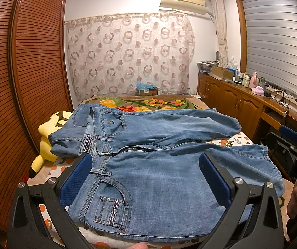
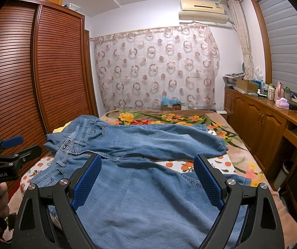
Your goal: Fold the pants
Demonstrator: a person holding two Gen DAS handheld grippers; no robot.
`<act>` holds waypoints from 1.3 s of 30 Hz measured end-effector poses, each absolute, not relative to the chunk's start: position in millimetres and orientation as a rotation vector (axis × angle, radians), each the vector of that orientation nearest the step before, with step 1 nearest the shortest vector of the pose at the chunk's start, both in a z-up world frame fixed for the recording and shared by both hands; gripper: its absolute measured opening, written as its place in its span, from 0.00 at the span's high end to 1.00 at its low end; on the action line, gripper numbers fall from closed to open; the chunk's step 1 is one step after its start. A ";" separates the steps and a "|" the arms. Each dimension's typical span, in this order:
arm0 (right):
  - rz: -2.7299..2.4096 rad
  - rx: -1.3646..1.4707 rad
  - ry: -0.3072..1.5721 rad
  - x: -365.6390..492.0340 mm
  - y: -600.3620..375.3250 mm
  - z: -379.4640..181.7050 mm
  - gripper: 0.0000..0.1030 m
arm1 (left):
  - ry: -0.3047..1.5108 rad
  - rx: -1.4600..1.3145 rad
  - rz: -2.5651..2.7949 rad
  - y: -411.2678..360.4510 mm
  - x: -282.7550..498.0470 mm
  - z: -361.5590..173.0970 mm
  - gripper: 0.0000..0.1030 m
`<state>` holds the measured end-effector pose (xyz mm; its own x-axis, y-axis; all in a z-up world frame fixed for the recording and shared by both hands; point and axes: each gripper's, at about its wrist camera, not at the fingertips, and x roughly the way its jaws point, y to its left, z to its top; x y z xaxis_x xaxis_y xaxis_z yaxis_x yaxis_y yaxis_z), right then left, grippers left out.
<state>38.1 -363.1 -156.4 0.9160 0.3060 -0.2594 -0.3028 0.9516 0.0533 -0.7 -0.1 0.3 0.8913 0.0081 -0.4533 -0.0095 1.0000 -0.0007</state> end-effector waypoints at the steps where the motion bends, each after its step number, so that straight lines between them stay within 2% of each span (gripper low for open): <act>1: 0.314 0.012 0.269 38.2 -363.1 -156.5 0.11 | 0.471 -0.003 0.008 -0.2 -0.7 0.3 0.00; 39: 0.310 0.012 0.262 40.5 -362.7 -156.4 0.11 | 0.465 0.002 0.009 1.3 -1.2 2.9 0.00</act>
